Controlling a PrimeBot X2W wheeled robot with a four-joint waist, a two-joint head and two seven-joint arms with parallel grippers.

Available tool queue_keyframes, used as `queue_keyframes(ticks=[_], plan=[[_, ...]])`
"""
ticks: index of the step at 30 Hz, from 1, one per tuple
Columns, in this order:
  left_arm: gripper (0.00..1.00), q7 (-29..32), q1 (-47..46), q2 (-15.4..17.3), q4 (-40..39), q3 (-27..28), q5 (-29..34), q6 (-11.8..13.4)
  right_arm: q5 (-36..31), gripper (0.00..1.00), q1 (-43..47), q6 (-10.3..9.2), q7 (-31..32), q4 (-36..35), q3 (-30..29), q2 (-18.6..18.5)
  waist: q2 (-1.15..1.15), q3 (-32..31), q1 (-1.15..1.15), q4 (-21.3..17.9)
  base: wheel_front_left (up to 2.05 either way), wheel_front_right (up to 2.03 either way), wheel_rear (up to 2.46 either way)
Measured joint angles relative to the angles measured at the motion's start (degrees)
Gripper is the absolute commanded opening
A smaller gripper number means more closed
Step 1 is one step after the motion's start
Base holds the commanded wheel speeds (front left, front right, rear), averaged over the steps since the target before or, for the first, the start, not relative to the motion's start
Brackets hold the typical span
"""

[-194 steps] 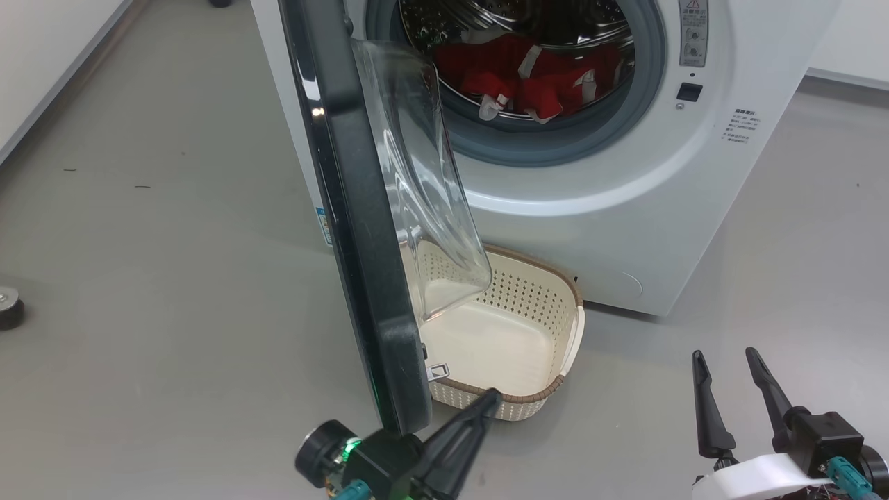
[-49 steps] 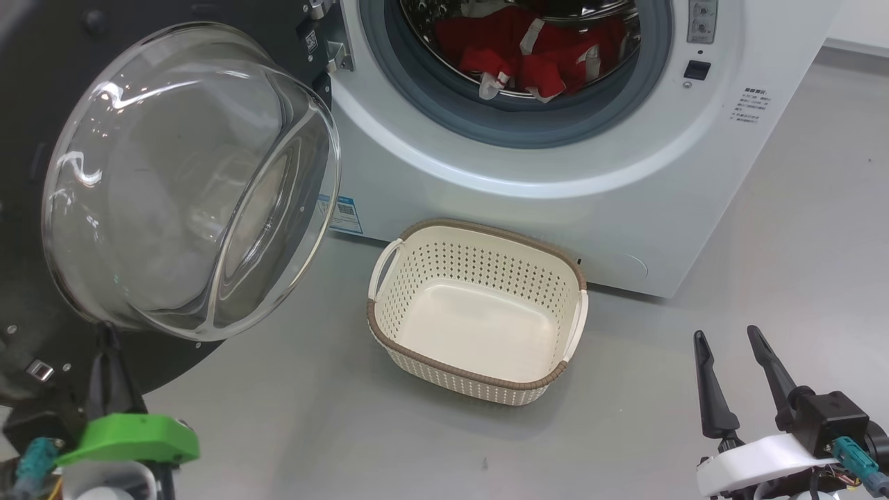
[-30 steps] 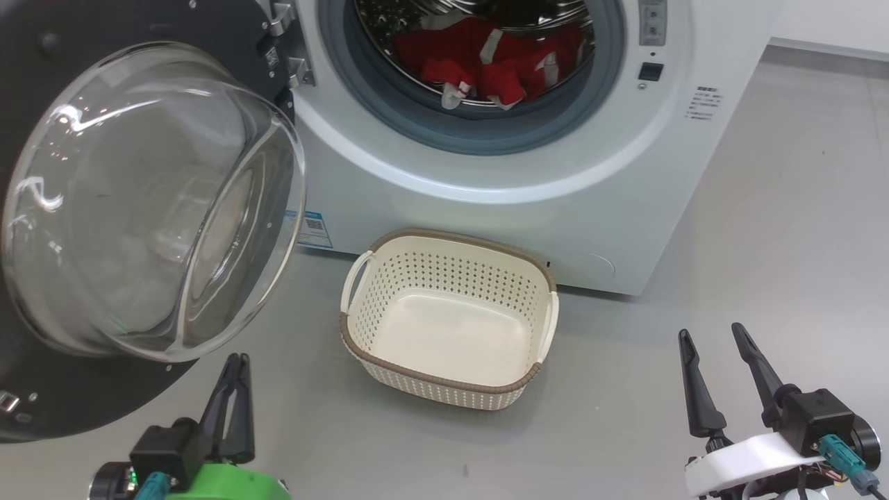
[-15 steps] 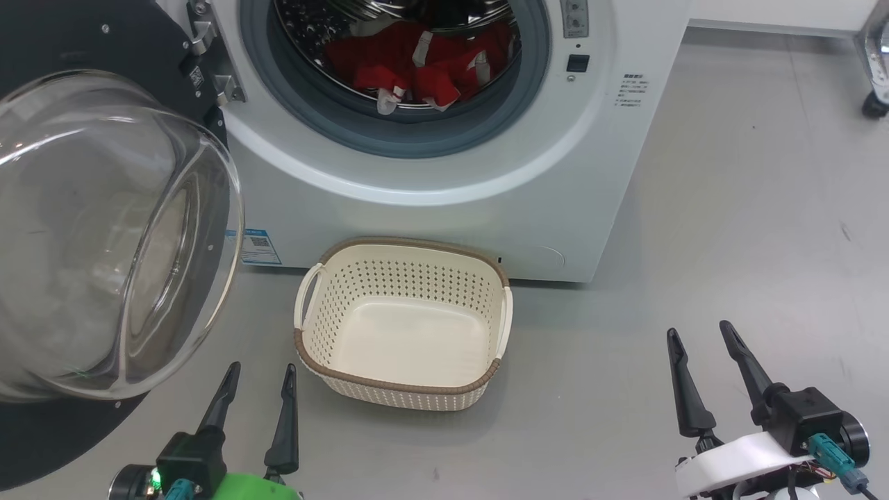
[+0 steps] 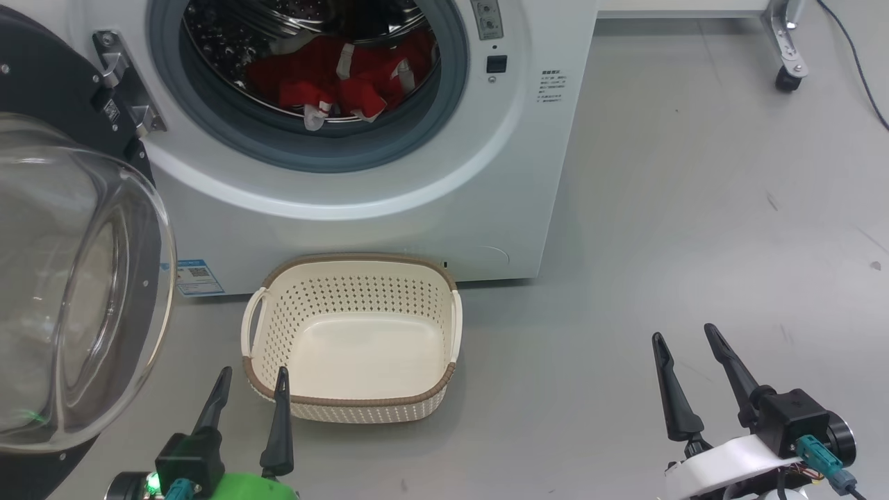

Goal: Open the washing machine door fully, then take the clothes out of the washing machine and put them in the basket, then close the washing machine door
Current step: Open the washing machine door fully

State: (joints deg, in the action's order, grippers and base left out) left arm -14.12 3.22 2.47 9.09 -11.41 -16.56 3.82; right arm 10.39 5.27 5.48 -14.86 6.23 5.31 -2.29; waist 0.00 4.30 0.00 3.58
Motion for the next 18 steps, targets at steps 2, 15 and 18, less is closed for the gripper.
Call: queue_keyframes(ticks=[2,15,18], plan=[[1.0,0.33,0.0,0.0,0.35,-0.02,0.0,0.31,0.0,1.0,0.01,-0.01,0.0,0.04,0.11,0.0,0.0,-0.29,0.0,-0.76,0.0,0.0,0.0],[1.0,1.52,0.01,0.01,1.65,-0.78,0.7,1.12,0.62,1.0,1.19,-0.16,0.0,0.15,0.58,0.01,0.0,-2.0,0.0,-2.33,0.0,0.0,0.0],[1.0,1.52,0.01,0.01,1.76,-0.94,0.7,1.47,0.69,1.0,1.19,-0.36,0.0,0.15,0.76,0.01,0.0,-2.18,0.0,-2.35,0.0,0.0,0.0]])
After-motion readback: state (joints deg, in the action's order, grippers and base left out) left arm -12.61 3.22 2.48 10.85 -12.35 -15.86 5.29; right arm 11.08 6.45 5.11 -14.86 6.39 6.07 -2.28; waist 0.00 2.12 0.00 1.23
